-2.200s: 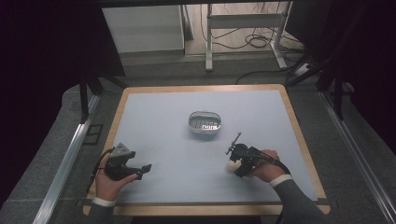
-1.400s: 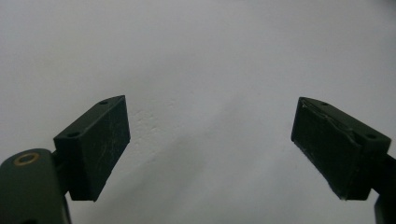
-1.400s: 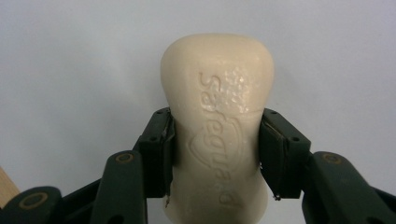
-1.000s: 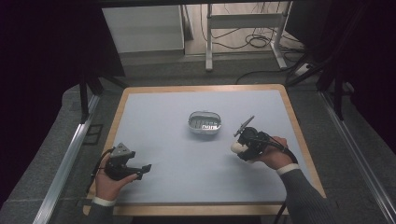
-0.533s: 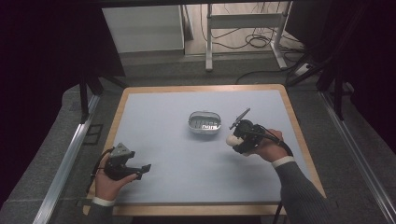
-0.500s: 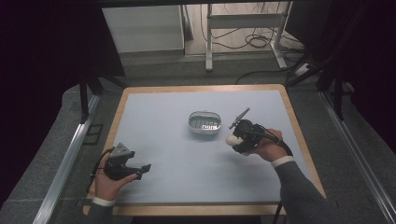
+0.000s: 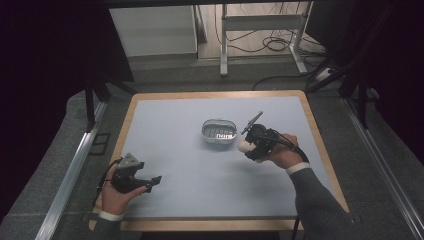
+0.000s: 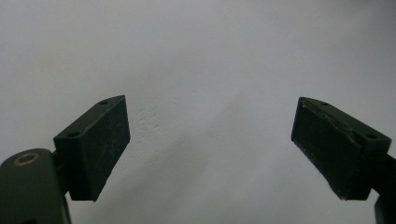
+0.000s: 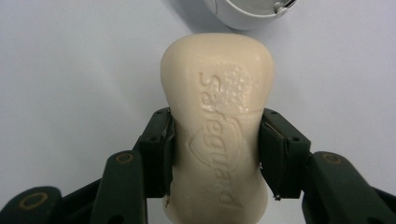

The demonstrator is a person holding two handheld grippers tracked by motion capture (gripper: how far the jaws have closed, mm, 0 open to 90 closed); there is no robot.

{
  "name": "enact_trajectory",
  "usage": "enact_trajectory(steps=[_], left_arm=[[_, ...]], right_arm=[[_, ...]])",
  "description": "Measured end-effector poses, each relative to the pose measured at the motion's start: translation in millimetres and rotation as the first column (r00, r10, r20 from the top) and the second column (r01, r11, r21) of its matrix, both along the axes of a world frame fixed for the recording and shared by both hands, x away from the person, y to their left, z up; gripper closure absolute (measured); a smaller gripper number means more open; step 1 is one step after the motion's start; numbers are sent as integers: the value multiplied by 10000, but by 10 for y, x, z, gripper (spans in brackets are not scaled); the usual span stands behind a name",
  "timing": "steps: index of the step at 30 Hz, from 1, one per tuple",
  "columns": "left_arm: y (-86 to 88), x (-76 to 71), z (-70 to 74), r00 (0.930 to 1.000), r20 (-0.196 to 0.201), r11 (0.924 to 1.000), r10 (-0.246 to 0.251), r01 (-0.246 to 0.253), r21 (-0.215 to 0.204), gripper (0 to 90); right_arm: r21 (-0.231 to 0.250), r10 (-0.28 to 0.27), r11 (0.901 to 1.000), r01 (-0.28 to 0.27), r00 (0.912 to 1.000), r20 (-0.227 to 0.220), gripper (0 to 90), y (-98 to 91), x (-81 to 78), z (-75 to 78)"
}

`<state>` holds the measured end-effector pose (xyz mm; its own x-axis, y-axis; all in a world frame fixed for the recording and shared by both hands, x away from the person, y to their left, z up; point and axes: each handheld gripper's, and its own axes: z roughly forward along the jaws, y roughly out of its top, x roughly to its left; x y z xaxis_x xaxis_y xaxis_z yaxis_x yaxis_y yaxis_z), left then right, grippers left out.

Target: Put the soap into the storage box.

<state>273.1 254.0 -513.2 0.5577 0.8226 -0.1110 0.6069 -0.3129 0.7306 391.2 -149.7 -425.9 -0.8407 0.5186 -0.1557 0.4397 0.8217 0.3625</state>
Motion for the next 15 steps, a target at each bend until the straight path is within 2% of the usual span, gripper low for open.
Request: enact_trajectory(steps=[8,15], left_arm=[[3,-2,2,10000,24,10000,30,-30,-59,121],[-1,-1,-1,10000,-1,10000,10,-10,12,121]], right_arm=[[70,96,9999,-97,9997,221,499,67,44,63],[85,150,9998,-151,9997,187,499,119,95,72]])
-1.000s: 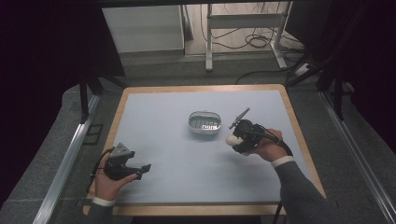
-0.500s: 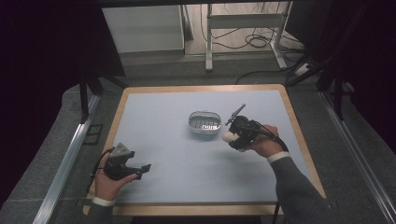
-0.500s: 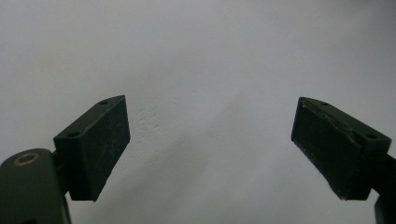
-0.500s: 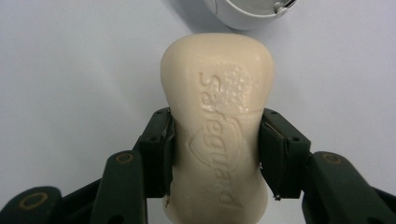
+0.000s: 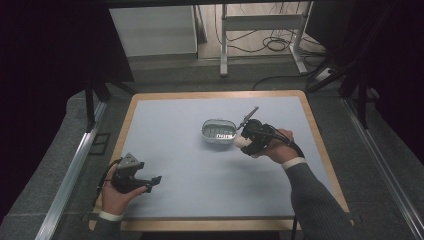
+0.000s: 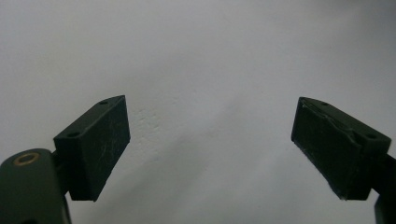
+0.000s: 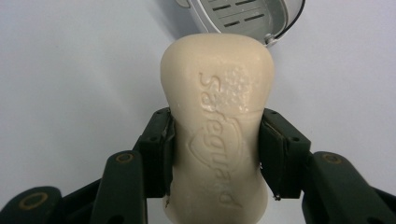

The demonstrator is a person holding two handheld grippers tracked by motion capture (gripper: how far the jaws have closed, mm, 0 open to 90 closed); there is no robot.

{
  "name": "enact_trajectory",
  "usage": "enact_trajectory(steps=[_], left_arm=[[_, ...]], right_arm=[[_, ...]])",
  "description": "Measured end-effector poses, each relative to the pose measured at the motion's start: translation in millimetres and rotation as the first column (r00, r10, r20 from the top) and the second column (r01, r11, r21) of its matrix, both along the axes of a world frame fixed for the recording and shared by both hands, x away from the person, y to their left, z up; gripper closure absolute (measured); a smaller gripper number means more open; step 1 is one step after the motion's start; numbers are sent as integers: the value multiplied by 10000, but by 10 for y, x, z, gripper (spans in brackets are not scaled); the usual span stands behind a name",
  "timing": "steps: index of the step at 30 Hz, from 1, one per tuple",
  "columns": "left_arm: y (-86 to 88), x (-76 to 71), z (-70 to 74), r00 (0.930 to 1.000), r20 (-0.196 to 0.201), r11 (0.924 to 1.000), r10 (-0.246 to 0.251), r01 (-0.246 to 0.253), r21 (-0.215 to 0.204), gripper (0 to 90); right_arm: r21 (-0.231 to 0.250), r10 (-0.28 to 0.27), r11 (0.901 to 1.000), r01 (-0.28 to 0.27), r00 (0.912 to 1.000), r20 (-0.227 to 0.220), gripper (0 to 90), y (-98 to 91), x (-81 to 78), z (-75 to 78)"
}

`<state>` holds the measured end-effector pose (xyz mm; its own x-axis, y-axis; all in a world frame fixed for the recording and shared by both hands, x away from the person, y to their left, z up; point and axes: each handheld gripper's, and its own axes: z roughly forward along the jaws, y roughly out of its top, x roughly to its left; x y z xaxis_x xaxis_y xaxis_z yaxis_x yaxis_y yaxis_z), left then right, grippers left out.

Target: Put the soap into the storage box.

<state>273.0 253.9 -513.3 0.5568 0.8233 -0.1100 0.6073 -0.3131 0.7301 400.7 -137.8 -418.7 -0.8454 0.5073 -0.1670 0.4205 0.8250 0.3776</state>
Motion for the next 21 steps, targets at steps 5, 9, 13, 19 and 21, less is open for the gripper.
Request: enact_trajectory(steps=[5,9,13,19,21], left_arm=[[-4,3,-4,10000,-15,10000,-11,11,20,121],[-7,3,-4,10000,-21,10000,-29,29,8,121],[-2,1,-1,10000,0,10000,4,-4,-8,121],[-6,2,-4,10000,-11,10000,-30,30,1,121],[-2,1,-1,10000,-3,10000,-21,21,-9,121]], right_arm=[[135,-82,9999,81,9999,81,499,15,30,23],[164,-112,9998,110,9999,98,499,36,64,46],[174,-75,9998,73,9999,91,499,53,92,47],[202,-35,9998,33,10000,78,499,115,151,58],[167,-27,9999,26,9999,103,499,142,173,63]])
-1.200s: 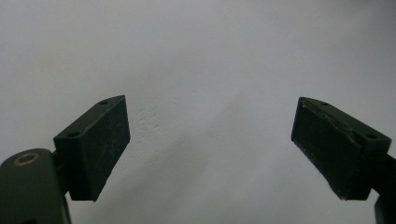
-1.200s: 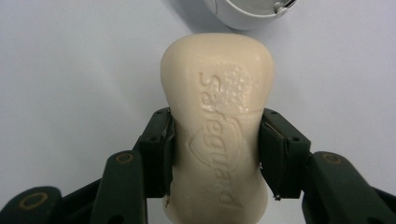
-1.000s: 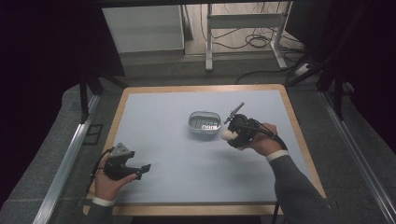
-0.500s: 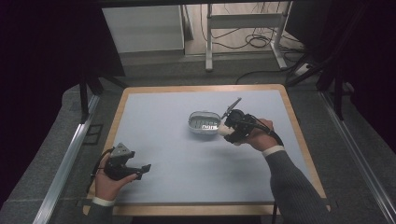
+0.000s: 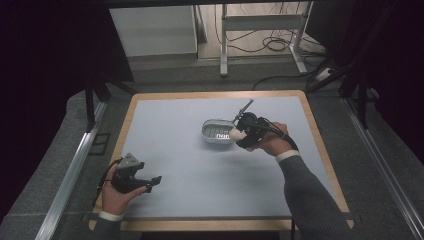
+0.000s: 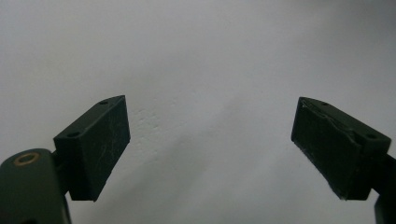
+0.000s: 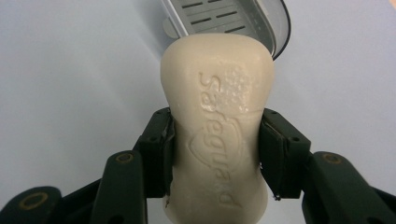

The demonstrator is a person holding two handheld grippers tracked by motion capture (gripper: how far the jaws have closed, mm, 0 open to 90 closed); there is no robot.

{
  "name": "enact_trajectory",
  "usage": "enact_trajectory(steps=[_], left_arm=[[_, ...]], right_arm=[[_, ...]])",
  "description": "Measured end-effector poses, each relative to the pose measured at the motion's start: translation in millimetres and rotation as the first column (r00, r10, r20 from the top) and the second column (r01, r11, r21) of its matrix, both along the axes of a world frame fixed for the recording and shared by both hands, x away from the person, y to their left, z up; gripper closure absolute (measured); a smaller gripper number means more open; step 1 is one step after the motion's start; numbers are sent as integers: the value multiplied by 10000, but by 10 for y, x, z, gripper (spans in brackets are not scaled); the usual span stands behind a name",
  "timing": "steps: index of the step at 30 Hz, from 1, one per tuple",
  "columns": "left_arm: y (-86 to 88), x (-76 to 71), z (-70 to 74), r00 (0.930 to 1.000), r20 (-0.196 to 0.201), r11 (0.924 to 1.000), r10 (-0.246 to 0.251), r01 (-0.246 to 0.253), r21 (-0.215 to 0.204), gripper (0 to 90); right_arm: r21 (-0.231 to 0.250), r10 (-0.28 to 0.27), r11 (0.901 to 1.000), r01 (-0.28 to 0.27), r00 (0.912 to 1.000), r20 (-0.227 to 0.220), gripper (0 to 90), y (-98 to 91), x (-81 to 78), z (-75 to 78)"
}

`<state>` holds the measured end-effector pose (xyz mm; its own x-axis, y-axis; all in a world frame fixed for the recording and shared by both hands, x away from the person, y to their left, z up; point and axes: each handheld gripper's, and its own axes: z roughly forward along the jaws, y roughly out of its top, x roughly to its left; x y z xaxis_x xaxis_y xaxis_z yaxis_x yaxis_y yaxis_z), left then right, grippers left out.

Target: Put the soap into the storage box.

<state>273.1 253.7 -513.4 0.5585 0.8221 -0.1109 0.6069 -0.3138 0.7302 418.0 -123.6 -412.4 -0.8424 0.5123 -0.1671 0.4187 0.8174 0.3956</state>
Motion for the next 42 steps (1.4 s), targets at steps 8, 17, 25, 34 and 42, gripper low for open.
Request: enact_trajectory(steps=[8,17,25,34,42], left_arm=[[6,1,2,10000,20,10000,-27,27,24,121],[11,2,4,10000,19,10000,-43,43,10,121],[11,2,3,10000,21,10000,-53,53,26,121],[18,0,5,10000,27,10000,-61,61,30,121],[6,1,1,10000,-2,10000,-53,53,13,121]], right_arm=[[-19,50,10000,-50,10000,-57,499,63,62,10],[-94,143,9999,-143,9999,76,499,111,168,5],[-56,352,9994,-352,9994,44,499,207,273,10],[-167,630,9979,-630,9980,-16,499,305,338,-23],[-147,663,9977,-662,9978,74,499,363,385,-2]])
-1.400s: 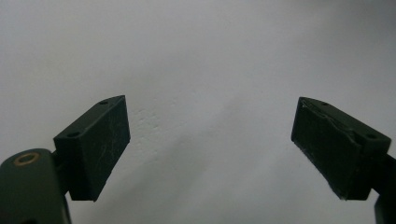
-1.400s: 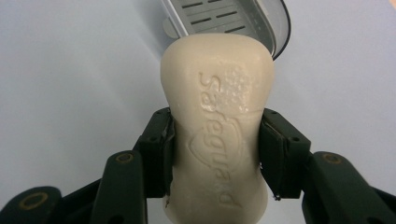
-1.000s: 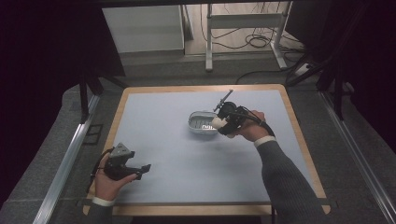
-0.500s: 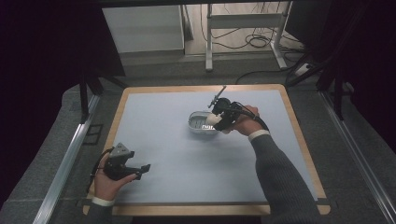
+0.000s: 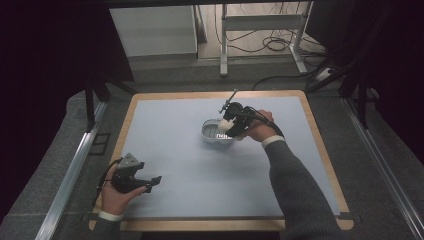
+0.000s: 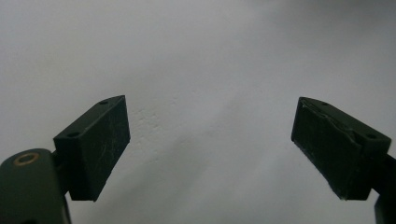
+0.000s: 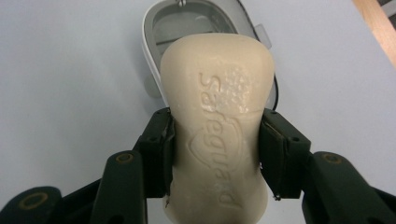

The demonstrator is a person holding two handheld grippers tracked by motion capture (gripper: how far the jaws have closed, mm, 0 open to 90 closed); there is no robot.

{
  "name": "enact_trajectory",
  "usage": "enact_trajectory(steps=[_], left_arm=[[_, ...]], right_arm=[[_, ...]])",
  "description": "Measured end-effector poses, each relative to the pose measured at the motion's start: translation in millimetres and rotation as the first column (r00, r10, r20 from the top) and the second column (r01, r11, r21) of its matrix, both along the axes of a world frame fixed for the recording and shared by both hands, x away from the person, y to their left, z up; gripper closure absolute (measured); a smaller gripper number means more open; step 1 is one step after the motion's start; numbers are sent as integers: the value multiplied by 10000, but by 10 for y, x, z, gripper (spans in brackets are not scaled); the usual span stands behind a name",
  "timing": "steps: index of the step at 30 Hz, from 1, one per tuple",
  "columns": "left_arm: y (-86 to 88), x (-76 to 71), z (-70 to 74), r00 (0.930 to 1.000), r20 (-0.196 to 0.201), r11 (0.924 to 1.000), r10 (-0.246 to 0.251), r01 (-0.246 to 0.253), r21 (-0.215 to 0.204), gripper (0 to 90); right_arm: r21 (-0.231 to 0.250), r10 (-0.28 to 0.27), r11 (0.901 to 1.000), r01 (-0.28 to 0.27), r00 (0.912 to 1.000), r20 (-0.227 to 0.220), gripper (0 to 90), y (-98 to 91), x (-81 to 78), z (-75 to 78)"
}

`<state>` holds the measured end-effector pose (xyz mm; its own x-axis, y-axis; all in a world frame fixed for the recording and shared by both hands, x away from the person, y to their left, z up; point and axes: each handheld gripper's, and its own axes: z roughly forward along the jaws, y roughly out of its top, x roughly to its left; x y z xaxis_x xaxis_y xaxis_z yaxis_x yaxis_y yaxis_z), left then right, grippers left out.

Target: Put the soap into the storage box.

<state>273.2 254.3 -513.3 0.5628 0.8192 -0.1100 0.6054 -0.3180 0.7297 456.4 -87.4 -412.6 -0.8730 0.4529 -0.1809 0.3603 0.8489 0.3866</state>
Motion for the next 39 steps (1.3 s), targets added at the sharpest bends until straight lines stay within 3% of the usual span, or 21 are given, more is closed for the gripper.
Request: enact_trajectory(steps=[27,39], left_arm=[[34,-8,17,10000,54,10000,15,-15,-69,120],[42,-10,22,10000,98,9999,-2,3,-116,121]], right_arm=[[-353,580,9977,-583,9983,-101,499,334,241,-77],[-615,608,9962,-618,9980,-179,498,381,343,-229]])
